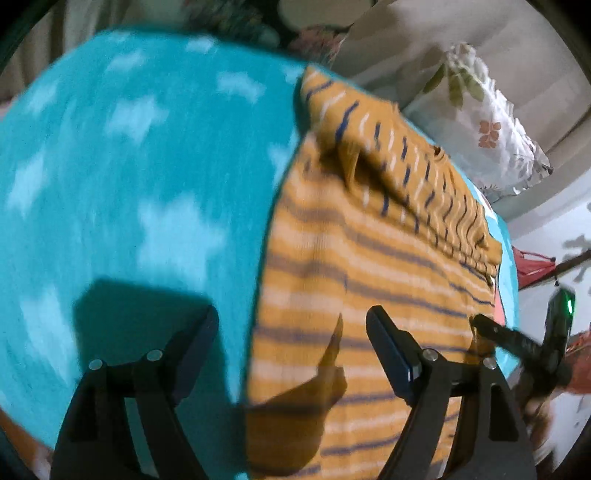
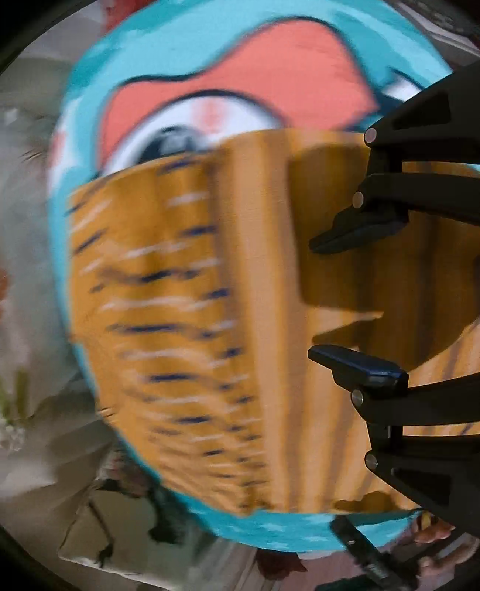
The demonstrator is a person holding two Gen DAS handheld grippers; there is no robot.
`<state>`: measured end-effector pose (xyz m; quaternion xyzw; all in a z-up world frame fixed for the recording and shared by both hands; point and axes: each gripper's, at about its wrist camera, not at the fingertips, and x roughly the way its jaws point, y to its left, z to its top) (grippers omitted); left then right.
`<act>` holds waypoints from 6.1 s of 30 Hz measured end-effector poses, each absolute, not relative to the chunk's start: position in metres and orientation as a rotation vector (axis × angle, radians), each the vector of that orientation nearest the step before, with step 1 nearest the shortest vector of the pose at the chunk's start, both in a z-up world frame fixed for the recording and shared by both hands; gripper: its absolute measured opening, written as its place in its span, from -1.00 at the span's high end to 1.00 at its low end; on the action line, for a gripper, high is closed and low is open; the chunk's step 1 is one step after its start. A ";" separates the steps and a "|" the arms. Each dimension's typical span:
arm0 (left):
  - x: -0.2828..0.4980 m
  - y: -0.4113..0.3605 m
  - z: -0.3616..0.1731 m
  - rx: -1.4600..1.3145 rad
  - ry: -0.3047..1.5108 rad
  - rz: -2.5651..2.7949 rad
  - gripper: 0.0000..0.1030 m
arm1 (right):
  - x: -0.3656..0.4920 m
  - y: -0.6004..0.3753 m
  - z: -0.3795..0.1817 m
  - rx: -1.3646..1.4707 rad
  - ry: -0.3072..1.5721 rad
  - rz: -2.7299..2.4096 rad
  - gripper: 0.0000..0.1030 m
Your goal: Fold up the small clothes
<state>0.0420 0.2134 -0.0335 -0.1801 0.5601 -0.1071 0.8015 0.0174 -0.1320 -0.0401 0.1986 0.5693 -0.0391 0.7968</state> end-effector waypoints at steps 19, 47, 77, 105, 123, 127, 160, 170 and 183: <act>-0.131 0.206 -0.029 -0.402 1.126 -0.210 -0.57 | -0.206 -0.159 -0.044 0.561 1.230 0.073 -0.21; -0.114 0.174 0.031 -0.494 1.118 -0.385 0.82 | -0.168 -0.127 -0.006 0.823 1.147 0.330 0.81; 0.265 0.124 0.007 -0.575 1.213 -0.587 -0.04 | 0.150 -0.206 0.026 0.617 1.075 -0.182 -0.04; 0.258 0.086 -0.023 -0.202 1.143 -0.553 -0.45 | 0.167 -0.242 -0.017 0.339 1.161 -0.496 -0.03; 0.147 0.192 0.038 -0.359 1.108 -0.189 -0.45 | 0.071 -0.233 -0.031 0.633 1.124 -0.129 0.04; 0.118 0.227 0.040 -0.402 1.111 -0.044 -0.45 | 0.063 -0.257 -0.008 0.545 1.059 -0.234 -0.19; 0.128 0.234 -0.024 -0.549 1.171 -0.331 0.91 | 0.062 -0.132 0.029 0.362 1.126 -0.071 -0.20; 0.110 0.256 -0.007 -0.551 1.127 -0.327 0.27 | 0.184 0.055 -0.021 0.200 1.303 0.273 -0.22; 0.044 0.351 -0.025 -0.689 1.116 -0.121 0.20 | 0.258 0.144 -0.063 -0.173 1.317 0.083 -0.68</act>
